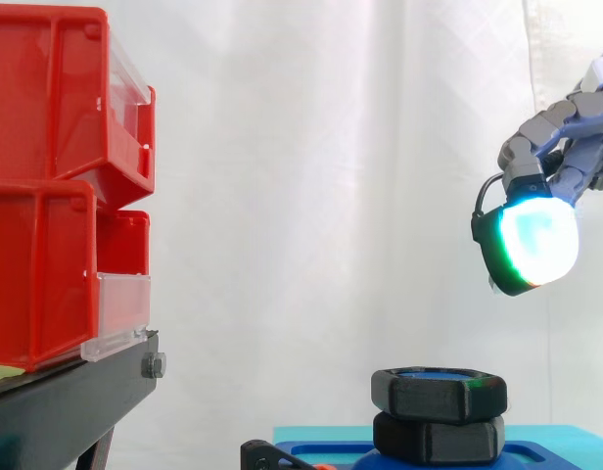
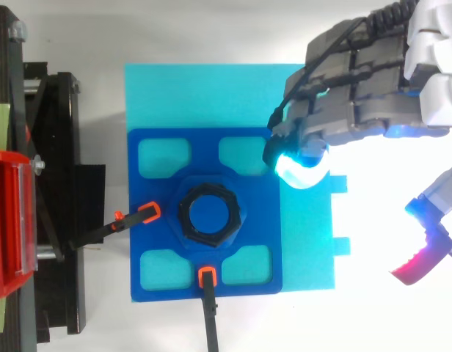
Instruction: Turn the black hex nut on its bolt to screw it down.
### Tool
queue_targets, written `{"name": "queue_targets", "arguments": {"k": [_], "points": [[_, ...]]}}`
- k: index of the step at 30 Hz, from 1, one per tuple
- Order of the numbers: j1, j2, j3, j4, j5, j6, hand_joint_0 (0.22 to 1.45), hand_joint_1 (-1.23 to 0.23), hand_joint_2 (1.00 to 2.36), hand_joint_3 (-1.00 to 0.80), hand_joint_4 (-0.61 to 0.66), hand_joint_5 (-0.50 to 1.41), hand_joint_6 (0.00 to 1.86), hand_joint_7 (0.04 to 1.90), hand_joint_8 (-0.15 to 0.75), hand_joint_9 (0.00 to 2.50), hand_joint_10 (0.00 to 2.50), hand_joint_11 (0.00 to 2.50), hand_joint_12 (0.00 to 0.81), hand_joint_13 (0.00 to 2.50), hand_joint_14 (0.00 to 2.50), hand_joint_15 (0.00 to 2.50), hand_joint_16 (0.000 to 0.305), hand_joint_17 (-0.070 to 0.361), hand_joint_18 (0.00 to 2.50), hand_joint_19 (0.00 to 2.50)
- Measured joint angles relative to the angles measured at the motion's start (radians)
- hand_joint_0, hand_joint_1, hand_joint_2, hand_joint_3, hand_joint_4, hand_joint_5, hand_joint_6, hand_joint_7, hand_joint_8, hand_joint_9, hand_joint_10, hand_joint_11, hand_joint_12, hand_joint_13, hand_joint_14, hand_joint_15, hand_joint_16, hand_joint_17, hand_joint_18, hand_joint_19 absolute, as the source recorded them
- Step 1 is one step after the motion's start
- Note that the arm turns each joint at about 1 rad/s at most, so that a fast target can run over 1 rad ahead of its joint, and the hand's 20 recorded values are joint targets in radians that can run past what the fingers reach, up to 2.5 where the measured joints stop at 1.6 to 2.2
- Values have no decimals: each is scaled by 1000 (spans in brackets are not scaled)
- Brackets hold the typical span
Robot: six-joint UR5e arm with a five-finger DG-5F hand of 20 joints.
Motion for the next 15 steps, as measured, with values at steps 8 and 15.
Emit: {"name": "queue_targets", "arguments": {"k": [8, 15], "points": [[1, 0, 0, 1, 0, -1, 416, -616, 1000, -500, 196, -282, 502, 770, 403, 726, 0, 0, 356, 387, 3, 73, 61, 136, 168, 173], [1, 0, 0, 1, 0, -1, 413, -578, 1000, -500, 172, -299, 501, 718, 388, 610, 0, 0, 357, 221, 2, 45, 61, 137, 4, 169]]}}
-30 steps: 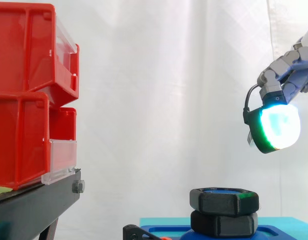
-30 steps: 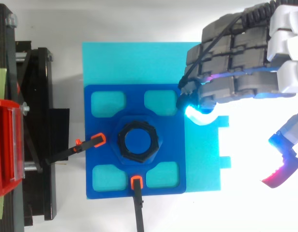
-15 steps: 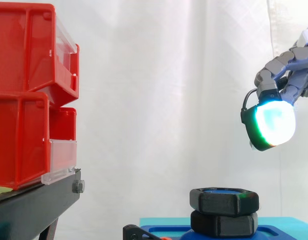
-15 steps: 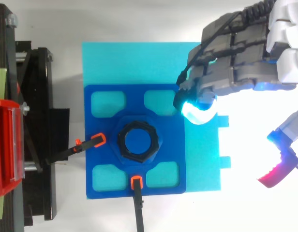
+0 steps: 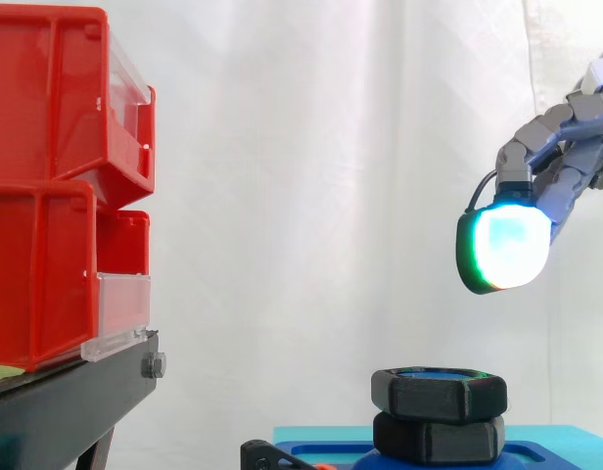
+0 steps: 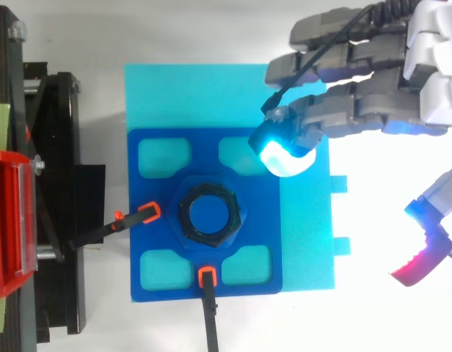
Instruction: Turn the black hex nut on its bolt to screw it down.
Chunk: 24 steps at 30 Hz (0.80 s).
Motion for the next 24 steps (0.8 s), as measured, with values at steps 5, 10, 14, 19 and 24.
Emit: {"name": "queue_targets", "arguments": {"k": [5, 10, 14, 19, 24], "points": [[0, 0, 0, 0, 0, 0, 416, -566, 1000, -500, 162, -300, 501, 687, 371, 528, 0, 0, 359, 125, 0, 5, 62, 138, 0, 134], [0, 0, 0, 0, 0, 0, 419, -555, 1000, -500, 177, -286, 501, 685, 349, 488, 0, 0, 363, 76, 0, 0, 60, 135, 0, 149], [1, 0, 0, 0, 0, 0, 428, -501, 1000, -500, 144, -296, 501, 674, 304, 349, 0, 0, 357, 0, 0, 15, 56, 126, 0, 187], [1, 0, 0, 0, 0, -1, 431, -493, 1000, -500, 107, -300, 501, 651, 271, 234, 0, 0, 350, 0, 1, 9, 55, 124, 0, 179], [1, 0, 0, 0, 0, -1, 431, -494, 1000, -500, 102, -300, 501, 646, 268, 212, 0, 0, 343, 0, 0, 15, 55, 124, 0, 183]]}}
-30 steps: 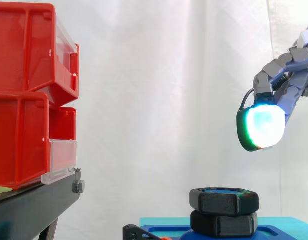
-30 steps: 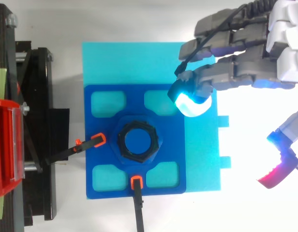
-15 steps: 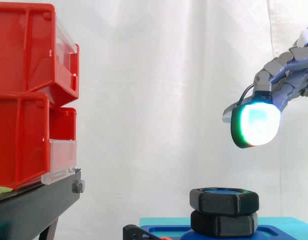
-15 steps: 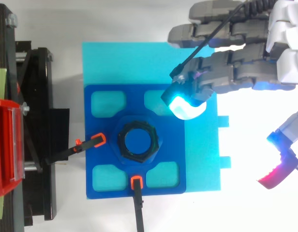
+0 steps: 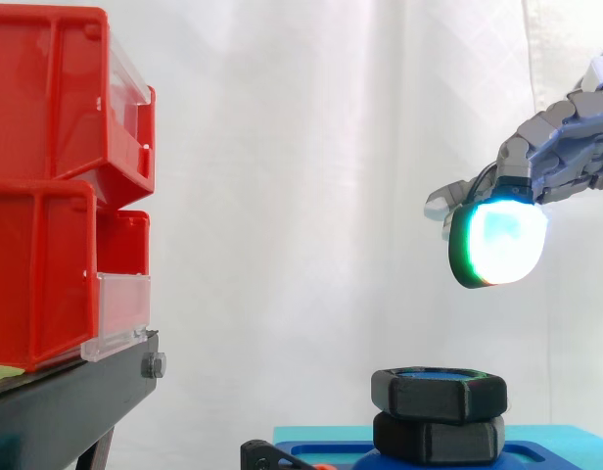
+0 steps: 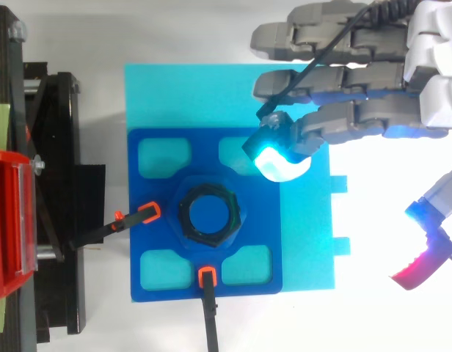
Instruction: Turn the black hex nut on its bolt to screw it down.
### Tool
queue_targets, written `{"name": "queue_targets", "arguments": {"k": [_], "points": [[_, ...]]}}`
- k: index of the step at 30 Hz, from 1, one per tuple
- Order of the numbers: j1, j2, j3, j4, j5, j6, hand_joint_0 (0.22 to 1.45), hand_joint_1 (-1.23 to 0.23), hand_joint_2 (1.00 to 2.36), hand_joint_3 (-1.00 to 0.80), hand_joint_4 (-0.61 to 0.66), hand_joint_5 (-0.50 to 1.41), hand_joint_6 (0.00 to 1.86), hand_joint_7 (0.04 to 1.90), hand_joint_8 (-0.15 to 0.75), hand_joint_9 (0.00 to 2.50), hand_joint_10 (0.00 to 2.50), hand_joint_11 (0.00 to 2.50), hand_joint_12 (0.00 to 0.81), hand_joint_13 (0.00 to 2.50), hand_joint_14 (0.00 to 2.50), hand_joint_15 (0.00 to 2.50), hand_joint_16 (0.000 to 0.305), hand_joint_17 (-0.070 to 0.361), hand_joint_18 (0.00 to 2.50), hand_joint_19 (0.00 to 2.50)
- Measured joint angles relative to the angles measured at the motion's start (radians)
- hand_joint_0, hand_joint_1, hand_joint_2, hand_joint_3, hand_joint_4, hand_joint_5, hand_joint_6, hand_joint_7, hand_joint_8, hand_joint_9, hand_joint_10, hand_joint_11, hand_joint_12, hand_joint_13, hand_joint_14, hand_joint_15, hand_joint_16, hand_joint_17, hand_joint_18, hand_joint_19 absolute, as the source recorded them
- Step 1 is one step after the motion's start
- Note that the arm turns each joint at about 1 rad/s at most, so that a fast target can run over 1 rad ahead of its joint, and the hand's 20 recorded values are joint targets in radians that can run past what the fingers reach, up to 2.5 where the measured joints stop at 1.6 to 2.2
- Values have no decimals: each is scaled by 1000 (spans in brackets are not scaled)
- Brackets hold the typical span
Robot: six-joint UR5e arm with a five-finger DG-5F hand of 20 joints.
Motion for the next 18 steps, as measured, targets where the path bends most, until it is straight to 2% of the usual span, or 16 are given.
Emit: {"name": "queue_targets", "arguments": {"k": [18], "points": [[0, 0, 0, 0, 0, 0, 436, -501, 1000, -500, 79, -300, 501, 642, 247, 152, 0, 0, 334, 0, 0, 14, 57, 128, 0, 149]]}}
